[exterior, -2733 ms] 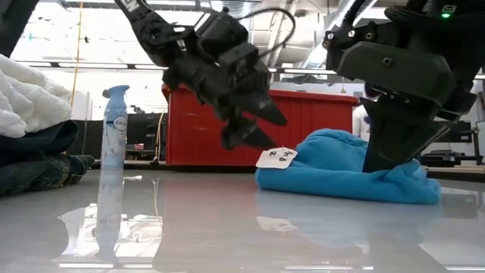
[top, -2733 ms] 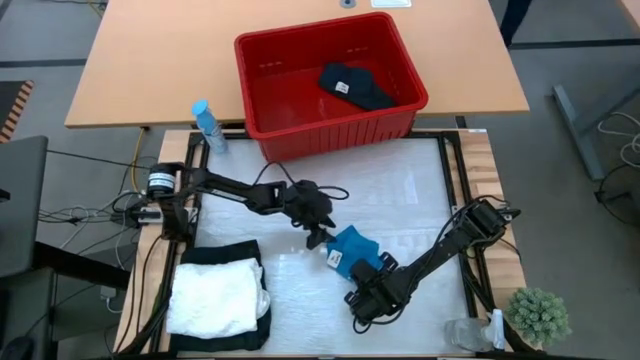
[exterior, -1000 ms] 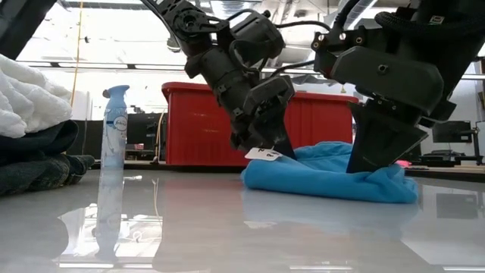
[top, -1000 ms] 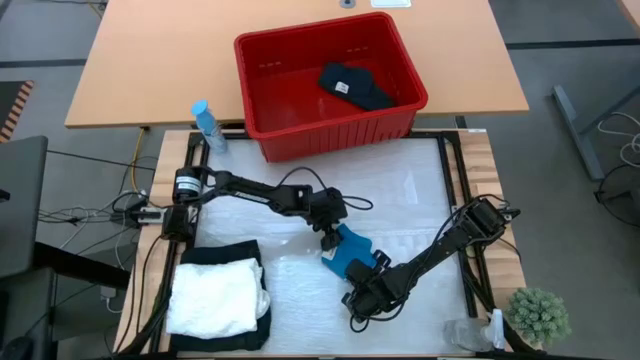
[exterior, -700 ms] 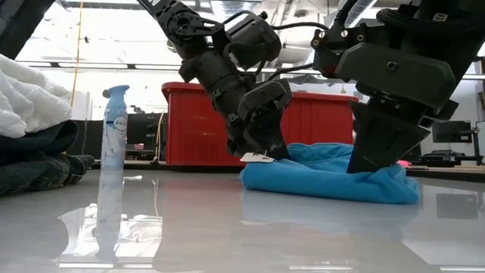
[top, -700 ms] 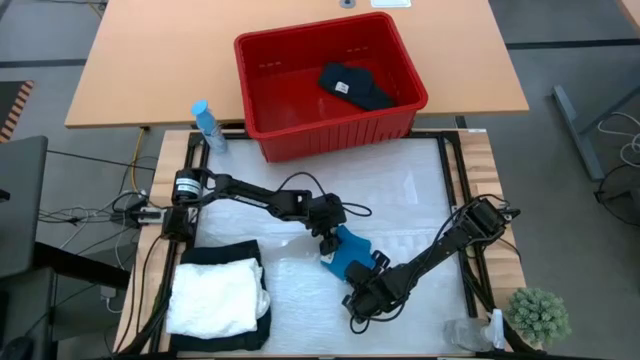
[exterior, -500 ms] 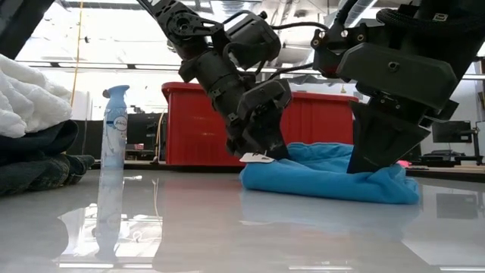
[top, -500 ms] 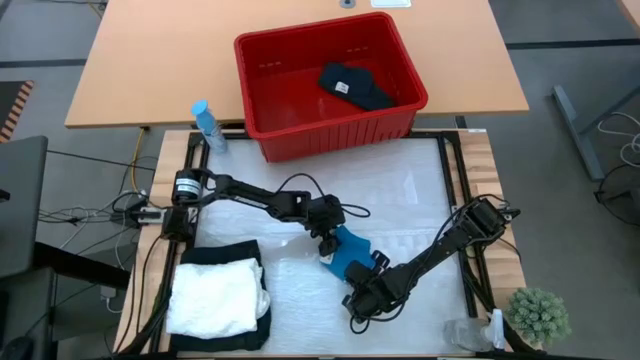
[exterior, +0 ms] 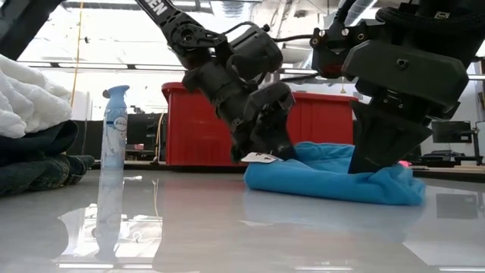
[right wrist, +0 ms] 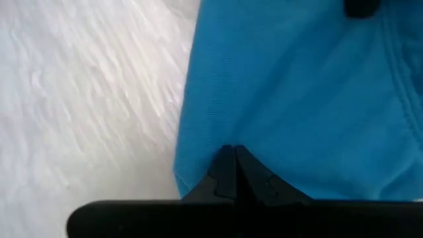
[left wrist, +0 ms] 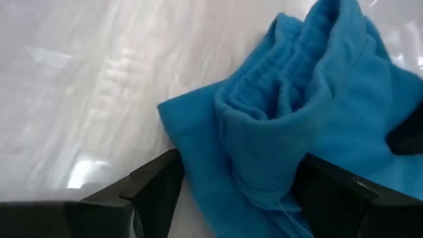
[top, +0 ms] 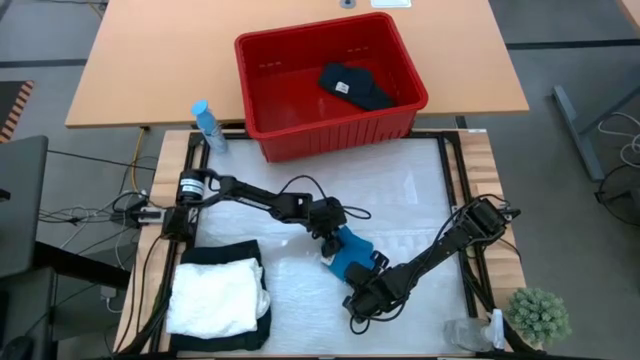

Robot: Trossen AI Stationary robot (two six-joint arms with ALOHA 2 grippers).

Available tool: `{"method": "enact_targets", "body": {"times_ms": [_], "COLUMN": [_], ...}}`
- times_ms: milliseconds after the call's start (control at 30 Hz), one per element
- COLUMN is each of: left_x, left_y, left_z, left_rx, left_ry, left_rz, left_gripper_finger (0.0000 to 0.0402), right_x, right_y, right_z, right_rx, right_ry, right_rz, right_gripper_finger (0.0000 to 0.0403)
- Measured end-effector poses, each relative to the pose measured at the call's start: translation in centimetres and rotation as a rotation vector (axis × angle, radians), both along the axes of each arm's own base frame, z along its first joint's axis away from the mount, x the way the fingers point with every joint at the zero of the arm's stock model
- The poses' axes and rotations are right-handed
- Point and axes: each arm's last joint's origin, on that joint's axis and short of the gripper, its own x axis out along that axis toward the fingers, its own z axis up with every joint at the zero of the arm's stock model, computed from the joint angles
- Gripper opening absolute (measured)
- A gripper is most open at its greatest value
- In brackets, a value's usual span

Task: Fold Laundry from Bin
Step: Fold the blue shorts from the red bin

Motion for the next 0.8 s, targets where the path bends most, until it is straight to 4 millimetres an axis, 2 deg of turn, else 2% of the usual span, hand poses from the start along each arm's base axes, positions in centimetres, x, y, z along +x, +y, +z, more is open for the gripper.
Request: {"method": "enact_targets", "body": {"times_ms": [133,233,333,500,667,800], "left_x": [0.2,0.5,0.6,0.6,0.6,0.4], "left_y": [-0.1,-0.6,-0.9,-1.0,0.1,1.4], "left_z": [-1.5,-2.0,-2.1,-2.3,-2.2,-0.9], "left_rx": [-0.093,-0.127,-0.165,-0.237,-0.296,-0.376], "left_ry": [0.030,0.012,-0.010,-0.032,-0.026,-0.042], "left_rz": [-0.024,-0.053,-0.098,-0.173,-0.142,-0.125], "left_gripper_finger": [0.0255,0.0224,0.0165,0.0031,0.0020,0.0020], "right_x": [0.0,0.1,0.1,0.1,-0.1,-0.7], "right_y": [0.0,0.0,0.1,0.1,0.0,-0.2], "right_z": [0.0,0.0,0.0,0.0,0.9,4.0], "right_rx": [0.004,0.006,0.007,0.013,0.019,0.030], "right_ry": [-0.001,-0.002,-0.002,-0.004,-0.019,-0.056], "right_rz": [0.007,0.009,0.009,0.009,0.009,0.012], "right_gripper_finger": [0.0018,0.0018,0.0018,0.0018,0.0018,0.0018]}}
